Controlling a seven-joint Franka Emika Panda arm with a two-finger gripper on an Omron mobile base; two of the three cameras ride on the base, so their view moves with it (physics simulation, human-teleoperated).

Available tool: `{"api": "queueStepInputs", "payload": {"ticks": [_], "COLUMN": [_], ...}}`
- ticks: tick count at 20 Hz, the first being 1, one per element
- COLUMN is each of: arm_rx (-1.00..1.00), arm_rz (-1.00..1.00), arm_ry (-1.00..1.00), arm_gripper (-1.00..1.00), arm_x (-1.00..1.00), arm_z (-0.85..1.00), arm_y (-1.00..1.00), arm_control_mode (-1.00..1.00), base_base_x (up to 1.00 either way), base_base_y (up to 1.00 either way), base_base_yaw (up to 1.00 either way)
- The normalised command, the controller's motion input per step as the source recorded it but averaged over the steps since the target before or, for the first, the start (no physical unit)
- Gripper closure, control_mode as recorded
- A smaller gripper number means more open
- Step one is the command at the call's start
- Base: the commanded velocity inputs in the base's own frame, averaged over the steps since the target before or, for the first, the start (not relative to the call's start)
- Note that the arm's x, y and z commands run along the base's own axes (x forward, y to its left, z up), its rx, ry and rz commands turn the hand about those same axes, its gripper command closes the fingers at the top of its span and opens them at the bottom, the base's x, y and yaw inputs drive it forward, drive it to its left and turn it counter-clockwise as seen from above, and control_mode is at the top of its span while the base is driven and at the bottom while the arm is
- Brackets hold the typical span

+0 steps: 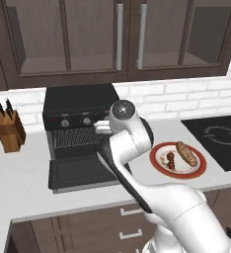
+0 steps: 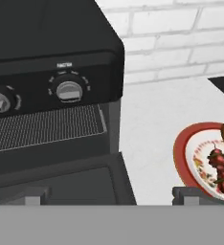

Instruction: Pick up the kebab skewer and baguette bread, and place them inside the toaster oven. Close the toaster oven door and start by setting the timer.

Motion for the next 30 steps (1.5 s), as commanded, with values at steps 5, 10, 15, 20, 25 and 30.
{"api": "queueStepInputs", "payload": {"ticks": [5,10,15,20,25,30], "arm_rx": [0.00,0.00,-0.01,0.00,0.03,0.03], "arm_rz": [0.12,0.06,0.14,0.03,0.00,0.00], "arm_ry": [-0.02,-0.05,-0.30,-0.17,-0.10,-0.03], "arm_gripper": [-1.00,-1.00,-1.00,-1.00,-1.00,-1.00], "arm_x": [0.16,0.36,0.14,0.44,0.30,0.51], "arm_z": [-0.24,-0.43,-0.56,-0.13,-0.18,-0.02], "arm_y": [0.78,0.61,0.27,0.04,0.10,0.29], "arm_control_mode": [-1.00,-1.00,-1.00,-1.00,-1.00,-1.00], "base_base_x": [0.00,0.00,0.00,0.00,0.00,0.00], "base_base_y": [0.00,0.00,0.00,0.00,0.00,0.00], "base_base_yaw": [0.00,0.00,0.00,0.00,0.00,0.00]}}
